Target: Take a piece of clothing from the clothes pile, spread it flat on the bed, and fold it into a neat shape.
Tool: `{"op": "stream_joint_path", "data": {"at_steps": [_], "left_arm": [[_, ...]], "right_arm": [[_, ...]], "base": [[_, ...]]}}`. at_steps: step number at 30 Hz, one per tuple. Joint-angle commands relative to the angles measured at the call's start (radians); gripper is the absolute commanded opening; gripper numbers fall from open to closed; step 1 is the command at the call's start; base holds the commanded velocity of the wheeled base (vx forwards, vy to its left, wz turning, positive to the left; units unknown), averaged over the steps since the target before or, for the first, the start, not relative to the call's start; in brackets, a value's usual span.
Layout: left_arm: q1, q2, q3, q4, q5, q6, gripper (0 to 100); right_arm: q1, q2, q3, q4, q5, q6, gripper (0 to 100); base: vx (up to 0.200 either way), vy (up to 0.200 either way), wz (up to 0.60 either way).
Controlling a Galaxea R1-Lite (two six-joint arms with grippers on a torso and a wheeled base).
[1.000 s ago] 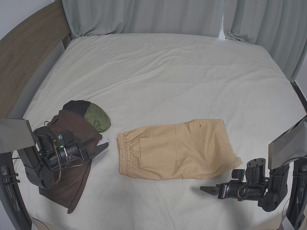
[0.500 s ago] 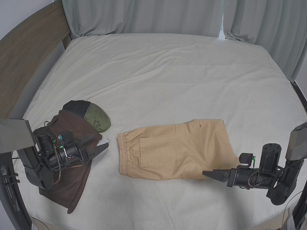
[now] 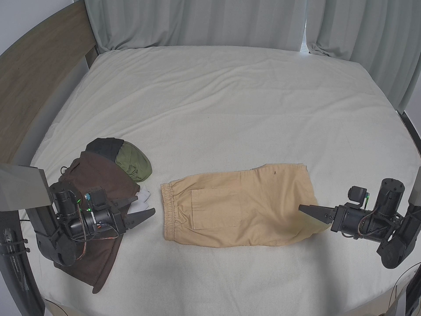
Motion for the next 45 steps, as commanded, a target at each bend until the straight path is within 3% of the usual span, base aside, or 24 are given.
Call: {"op": "stream_joint_path", "data": {"at_steps": [1,12,15,22,28,32,39,45], "left_arm": [[-0.024,0.043,0.018,-0.001,-0.001,0.002,100],[-0.049,0.138,0.001,0.001,0.004,-0.021,100],[-0.066,0.162,-0.014,0.001,0.012,-0.043,100],[-0.121,0.176,-0.063,0.001,0.113,-0.152,100],[-0.129,0.247,-0.088,0.001,0.139,-0.161,100],[-0.127,0.303,-0.116,0.001,0.219,-0.162,100],[-0.158,0.345,-0.152,0.001,0.237,-0.167,100],[-0.176,0.360,-0.182,0.001,0.240,-0.262,100]], "right_arm": [[-0.014,-0.012,0.001,-0.001,-0.002,-0.003,100],[-0.030,-0.025,-0.014,-0.001,-0.001,-0.012,100],[-0.070,-0.027,-0.012,-0.001,0.005,-0.017,100],[-0.082,-0.033,-0.023,-0.001,0.008,-0.016,100],[-0.074,-0.050,-0.019,-0.001,0.007,-0.017,100],[-0.076,-0.051,-0.022,-0.001,0.008,-0.016,100],[-0.071,-0.047,-0.020,0.001,0.008,-0.017,100],[-0.056,-0.054,-0.017,0.001,0.001,-0.026,100]], "base": [[0.000,0.000,0.00],[0.000,0.000,0.00],[0.000,0.000,0.00],[0.000,0.000,0.00],[0.000,0.000,0.00],[0.000,0.000,0.00],[0.000,0.000,0.00],[0.000,0.000,0.00]]}}
